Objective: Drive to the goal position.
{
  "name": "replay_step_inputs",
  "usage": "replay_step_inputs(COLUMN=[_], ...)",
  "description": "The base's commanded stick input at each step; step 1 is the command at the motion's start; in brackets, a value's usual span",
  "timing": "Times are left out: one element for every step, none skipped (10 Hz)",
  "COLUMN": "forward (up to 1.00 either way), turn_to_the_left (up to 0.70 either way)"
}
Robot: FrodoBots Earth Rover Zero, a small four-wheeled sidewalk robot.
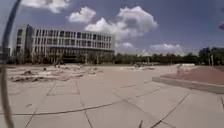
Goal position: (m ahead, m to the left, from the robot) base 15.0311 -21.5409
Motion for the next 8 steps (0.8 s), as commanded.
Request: replay_step_inputs(forward=[0.85, 0.85, 0.85, 0.85, 0.85, 0.85, 0.85, 0.85], turn_to_the_left=[0.00, 0.00, 0.00, -0.17, -0.34, -0.34, -0.33, -0.33])
